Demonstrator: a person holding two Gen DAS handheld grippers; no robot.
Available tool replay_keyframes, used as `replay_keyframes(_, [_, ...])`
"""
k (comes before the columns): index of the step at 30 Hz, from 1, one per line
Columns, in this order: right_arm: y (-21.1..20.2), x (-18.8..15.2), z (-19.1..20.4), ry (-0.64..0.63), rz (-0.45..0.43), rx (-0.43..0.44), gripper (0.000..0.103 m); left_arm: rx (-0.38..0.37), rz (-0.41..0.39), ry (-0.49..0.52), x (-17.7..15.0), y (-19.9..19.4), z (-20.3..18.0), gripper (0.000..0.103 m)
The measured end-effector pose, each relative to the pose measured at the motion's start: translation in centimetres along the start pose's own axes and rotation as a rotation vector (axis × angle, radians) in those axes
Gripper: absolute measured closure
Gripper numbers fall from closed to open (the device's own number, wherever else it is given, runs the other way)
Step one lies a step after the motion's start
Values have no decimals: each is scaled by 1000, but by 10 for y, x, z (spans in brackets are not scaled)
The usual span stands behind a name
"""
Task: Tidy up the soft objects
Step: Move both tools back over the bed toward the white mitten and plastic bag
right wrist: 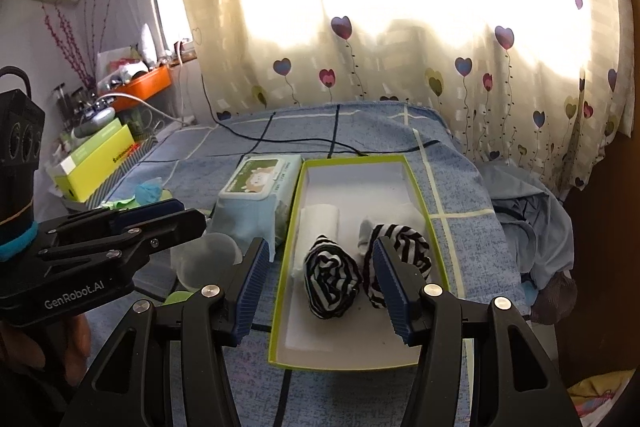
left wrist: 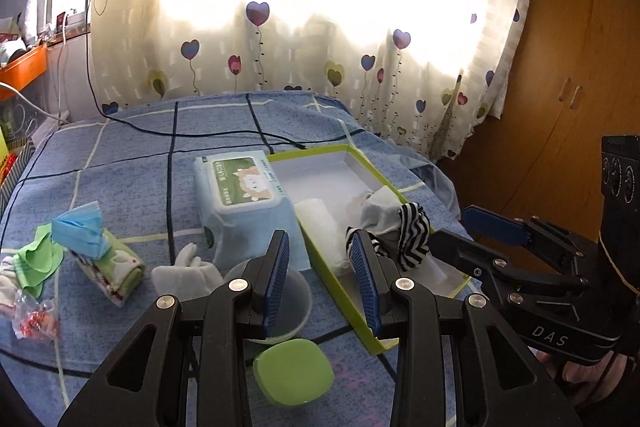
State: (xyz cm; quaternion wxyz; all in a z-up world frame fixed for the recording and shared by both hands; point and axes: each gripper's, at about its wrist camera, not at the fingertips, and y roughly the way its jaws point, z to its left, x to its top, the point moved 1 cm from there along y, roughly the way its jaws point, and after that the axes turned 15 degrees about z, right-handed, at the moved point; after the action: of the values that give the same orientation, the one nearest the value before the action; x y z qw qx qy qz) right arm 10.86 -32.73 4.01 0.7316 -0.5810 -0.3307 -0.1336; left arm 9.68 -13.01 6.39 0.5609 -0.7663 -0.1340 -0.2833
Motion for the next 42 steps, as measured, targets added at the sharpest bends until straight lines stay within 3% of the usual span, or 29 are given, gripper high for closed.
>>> replay_keyframes(26, [40,34,109,-213,79,148,40,143,-21,-167,-31,-28,100,69])
replay_keyframes(42, [66,46,156,-298,123,158,40,158,-18,-250,-46,-37,156,69])
